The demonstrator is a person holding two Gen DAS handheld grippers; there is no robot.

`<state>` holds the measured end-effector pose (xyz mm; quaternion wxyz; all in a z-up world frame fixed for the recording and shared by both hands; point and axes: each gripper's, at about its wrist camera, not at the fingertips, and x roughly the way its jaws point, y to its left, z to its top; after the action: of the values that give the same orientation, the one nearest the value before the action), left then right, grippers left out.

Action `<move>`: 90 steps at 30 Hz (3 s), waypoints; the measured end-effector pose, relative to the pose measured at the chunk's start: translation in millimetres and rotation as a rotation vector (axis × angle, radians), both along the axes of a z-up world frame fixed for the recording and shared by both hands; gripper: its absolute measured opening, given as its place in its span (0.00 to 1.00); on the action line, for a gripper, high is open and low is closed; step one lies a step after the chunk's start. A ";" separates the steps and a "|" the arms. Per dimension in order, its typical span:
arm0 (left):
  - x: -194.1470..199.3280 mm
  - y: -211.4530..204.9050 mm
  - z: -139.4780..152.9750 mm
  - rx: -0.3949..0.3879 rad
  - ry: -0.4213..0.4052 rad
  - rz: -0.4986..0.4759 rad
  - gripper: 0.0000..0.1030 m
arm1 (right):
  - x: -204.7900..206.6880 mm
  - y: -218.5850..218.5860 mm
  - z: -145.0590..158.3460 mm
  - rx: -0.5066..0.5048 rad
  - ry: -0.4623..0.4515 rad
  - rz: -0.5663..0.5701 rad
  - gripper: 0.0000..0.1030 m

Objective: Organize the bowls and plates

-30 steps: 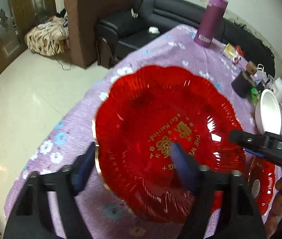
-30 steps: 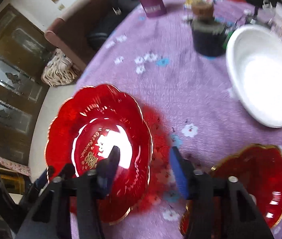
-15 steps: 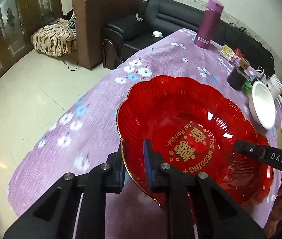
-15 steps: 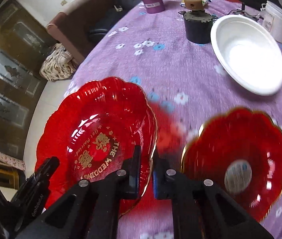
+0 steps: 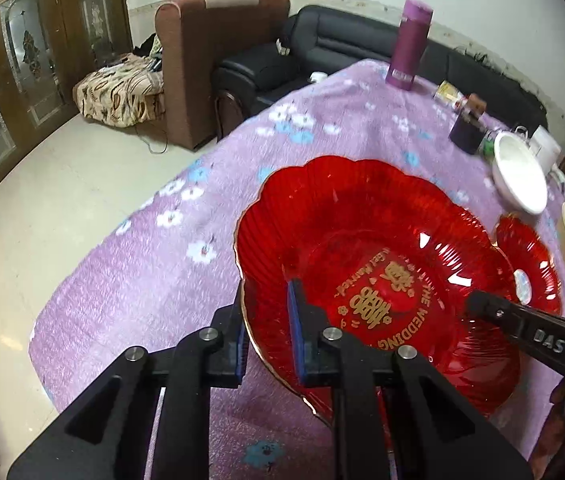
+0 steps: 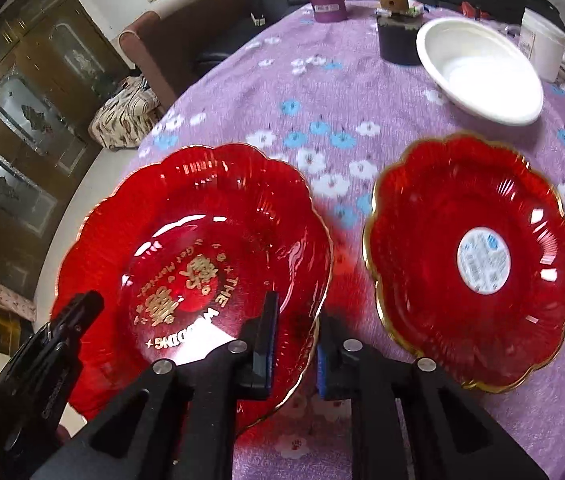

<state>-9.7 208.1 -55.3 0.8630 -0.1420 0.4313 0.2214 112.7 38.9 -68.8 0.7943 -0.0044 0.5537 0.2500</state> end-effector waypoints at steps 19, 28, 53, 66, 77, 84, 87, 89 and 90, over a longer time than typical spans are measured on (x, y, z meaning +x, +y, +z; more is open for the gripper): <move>46.7 -81.7 76.8 -0.154 -0.204 -0.274 0.72 | 2.1 -184.6 36.0 0.285 -0.022 -0.383 0.66; 141.7 -126.2 50.0 -0.261 -0.022 -0.390 0.72 | 27.3 -219.0 8.7 0.328 0.055 -0.465 0.66; 193.5 -153.1 -6.4 -0.204 0.279 -0.462 0.22 | 60.9 -201.3 -19.8 0.200 0.090 -0.421 0.19; 168.0 -154.0 15.9 -0.162 0.201 -0.478 0.09 | 39.7 -202.7 1.5 0.145 0.024 -0.428 0.10; 132.4 -146.1 38.9 -0.207 0.119 -0.462 0.09 | 7.4 -202.6 31.3 0.142 -0.046 -0.402 0.10; 108.0 -139.0 51.8 -0.180 0.056 -0.434 0.09 | -8.4 -190.2 47.3 0.138 -0.086 -0.367 0.10; 95.9 -132.8 55.7 -0.169 0.028 -0.415 0.09 | -15.2 -183.2 53.5 0.140 -0.104 -0.349 0.10; 87.3 -128.7 58.7 -0.154 0.007 -0.399 0.09 | -18.5 -177.9 55.6 0.136 -0.114 -0.337 0.11; 82.5 -125.8 60.1 -0.147 -0.004 -0.389 0.09 | -21.2 -174.4 57.1 0.135 -0.121 -0.329 0.11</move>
<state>72.8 82.3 4.8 0.8776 -0.1191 0.4640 0.0183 91.5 -135.5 -11.7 0.8548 0.1245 0.4800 0.1529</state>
